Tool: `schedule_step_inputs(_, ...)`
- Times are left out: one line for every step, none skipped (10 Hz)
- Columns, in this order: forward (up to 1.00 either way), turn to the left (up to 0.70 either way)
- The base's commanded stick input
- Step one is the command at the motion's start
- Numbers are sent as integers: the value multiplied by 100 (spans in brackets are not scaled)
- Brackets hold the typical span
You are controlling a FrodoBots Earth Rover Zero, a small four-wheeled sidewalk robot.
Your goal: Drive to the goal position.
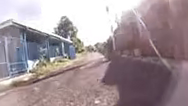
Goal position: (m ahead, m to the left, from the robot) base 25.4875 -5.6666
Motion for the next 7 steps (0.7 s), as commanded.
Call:
schedule_step_inputs(100, 0)
schedule_step_inputs(100, 0)
schedule_step_inputs(100, 0)
schedule_step_inputs(100, 0)
schedule_step_inputs(100, 0)
schedule_step_inputs(100, 0)
schedule_step_inputs(100, 0)
